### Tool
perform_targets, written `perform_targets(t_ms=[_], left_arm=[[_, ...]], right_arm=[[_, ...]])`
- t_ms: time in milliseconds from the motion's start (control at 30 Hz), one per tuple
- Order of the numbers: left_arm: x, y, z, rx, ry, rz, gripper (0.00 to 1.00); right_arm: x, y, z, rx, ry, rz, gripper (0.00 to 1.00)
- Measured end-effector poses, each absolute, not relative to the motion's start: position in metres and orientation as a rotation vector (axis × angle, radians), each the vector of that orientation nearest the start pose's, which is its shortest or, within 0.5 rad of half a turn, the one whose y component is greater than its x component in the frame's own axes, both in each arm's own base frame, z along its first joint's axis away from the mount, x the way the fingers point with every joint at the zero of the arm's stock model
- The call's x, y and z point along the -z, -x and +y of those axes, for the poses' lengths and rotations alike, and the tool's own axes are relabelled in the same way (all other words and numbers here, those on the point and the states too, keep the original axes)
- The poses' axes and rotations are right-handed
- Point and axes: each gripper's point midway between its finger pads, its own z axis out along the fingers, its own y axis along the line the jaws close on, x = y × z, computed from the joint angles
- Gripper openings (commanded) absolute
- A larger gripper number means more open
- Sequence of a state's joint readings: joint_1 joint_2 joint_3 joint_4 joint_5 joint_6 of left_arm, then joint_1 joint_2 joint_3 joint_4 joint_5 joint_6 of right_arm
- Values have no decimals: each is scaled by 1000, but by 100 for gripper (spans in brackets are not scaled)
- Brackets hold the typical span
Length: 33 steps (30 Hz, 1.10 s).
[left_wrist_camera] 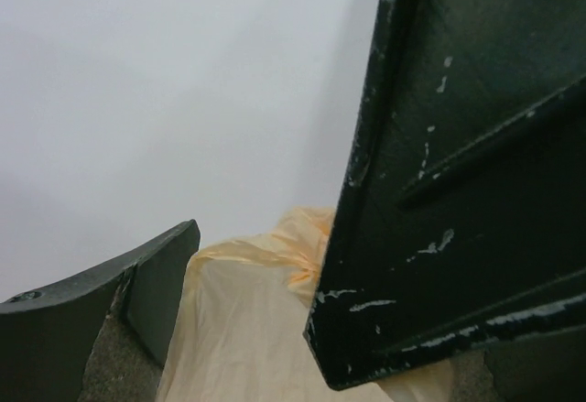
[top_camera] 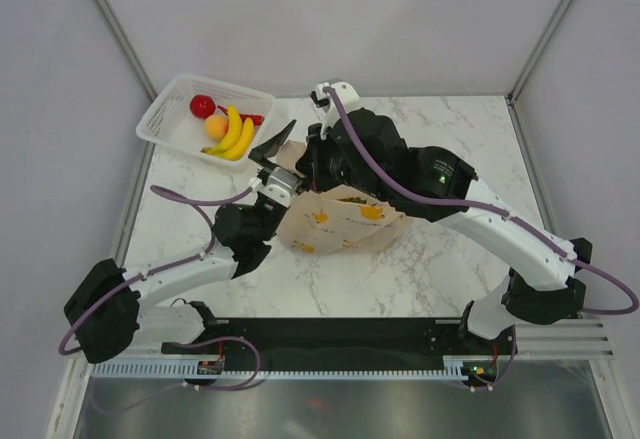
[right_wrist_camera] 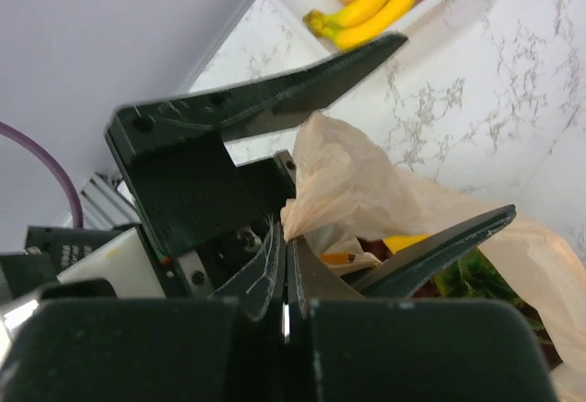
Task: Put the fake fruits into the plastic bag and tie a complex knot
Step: Tie the plastic bag at the center of the board.
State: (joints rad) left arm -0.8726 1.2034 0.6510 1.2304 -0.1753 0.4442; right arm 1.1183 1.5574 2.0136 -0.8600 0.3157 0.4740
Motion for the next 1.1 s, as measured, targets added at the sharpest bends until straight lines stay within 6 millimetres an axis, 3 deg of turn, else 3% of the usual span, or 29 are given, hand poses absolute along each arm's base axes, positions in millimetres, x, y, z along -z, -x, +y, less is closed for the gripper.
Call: perform_targets(t_ms=[67,100,133,400,633,800,867,1100], left_arm=[[-405,-286,-264,315,-416,813,74],[-403,-289,-267,314,-419,816,63],[-401,-291,-270,315,-420,821,60],[-384,-310,-272,314,-319,918,52],[-366,-318,-264,354,-215,991,56],[-334,-324,-269,390,-197,1068,56],[-319,-325,-271,407,-193,1096,51],[-262,-328,-276,438,-190,1204,48]], right_arm=[[-411,-220,362,-725,425,1974,0],[-413,-221,362,-725,417,1968,0],[-414,-222,361,-723,412,1965,0],[-418,-229,358,-702,374,1945,0],[-423,-230,354,-692,364,1938,0],[-429,-227,350,-685,370,1937,0],[-429,-227,349,-680,373,1941,0],[-413,-232,353,-622,396,1980,0]])
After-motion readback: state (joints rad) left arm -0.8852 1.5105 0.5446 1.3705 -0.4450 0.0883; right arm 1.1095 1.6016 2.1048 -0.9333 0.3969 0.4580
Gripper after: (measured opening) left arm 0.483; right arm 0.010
